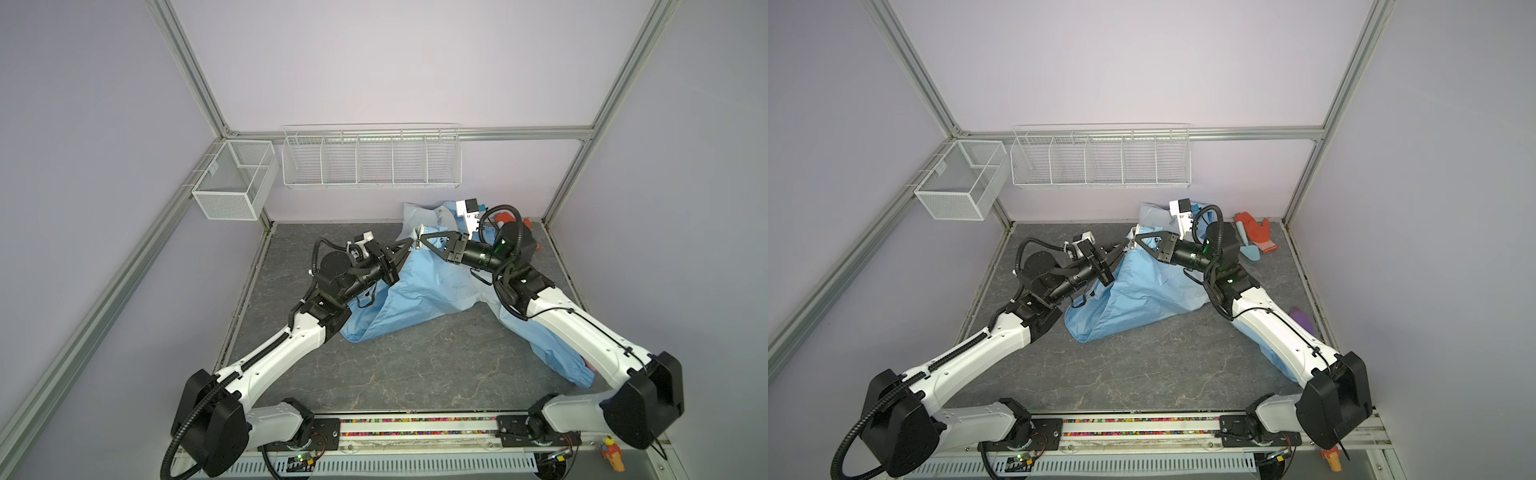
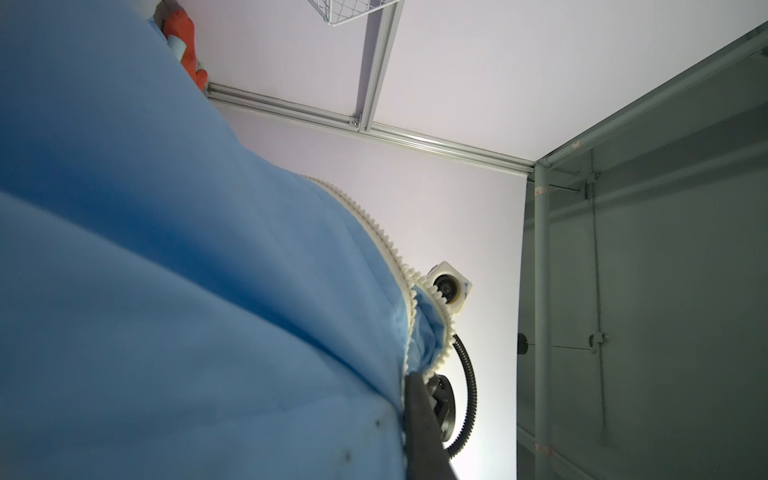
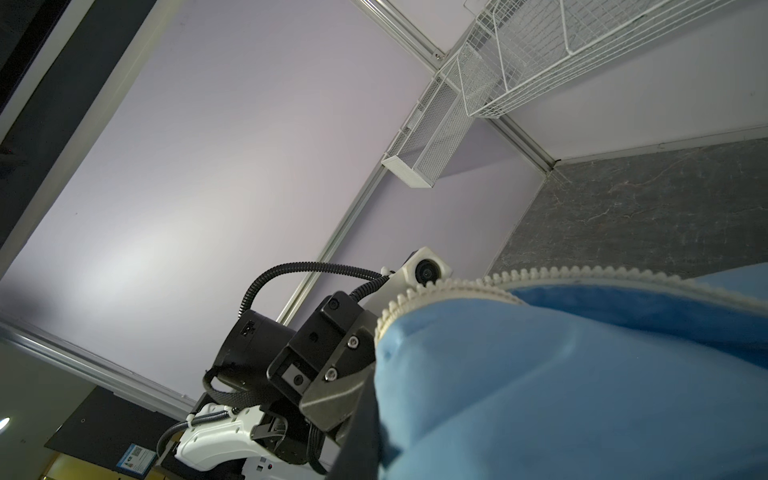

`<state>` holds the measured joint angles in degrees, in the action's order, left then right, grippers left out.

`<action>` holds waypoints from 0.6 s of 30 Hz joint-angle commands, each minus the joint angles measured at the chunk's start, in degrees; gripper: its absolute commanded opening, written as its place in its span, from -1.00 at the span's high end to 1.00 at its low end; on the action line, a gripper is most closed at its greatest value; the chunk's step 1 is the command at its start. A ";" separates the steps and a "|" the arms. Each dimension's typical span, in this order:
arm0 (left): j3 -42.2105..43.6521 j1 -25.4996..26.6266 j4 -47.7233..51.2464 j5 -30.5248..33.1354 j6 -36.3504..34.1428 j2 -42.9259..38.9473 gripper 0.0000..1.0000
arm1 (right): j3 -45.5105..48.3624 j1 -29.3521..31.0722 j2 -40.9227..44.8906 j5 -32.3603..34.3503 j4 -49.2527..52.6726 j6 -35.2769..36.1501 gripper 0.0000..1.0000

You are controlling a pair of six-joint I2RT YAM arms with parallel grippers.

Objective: Zip up the jacket

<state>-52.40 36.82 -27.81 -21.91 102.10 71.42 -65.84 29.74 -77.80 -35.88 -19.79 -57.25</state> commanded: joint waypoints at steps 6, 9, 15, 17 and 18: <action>-3.59 0.36 16.05 -5.16 -13.61 -4.87 1.00 | -1.98 -1.38 0.80 6.68 -0.80 -9.24 0.86; -5.26 0.38 25.22 -5.34 -20.10 -5.86 1.00 | -4.10 -1.37 -0.58 4.39 3.51 -10.47 0.86; -6.90 0.37 37.47 -4.11 -29.71 -6.49 1.00 | -5.34 -1.40 -1.94 3.19 7.42 -13.76 0.86; -7.51 0.38 40.60 -4.34 -32.56 -6.70 1.00 | -5.27 -1.46 -2.48 3.18 8.45 -14.72 0.86; -7.31 0.32 40.97 -4.52 -33.15 -6.84 1.00 | -5.33 -1.48 -2.66 3.47 9.46 -14.46 0.86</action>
<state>-58.94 36.73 1.67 -22.70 76.16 66.43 -68.31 30.50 -80.03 -39.40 -7.84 -69.08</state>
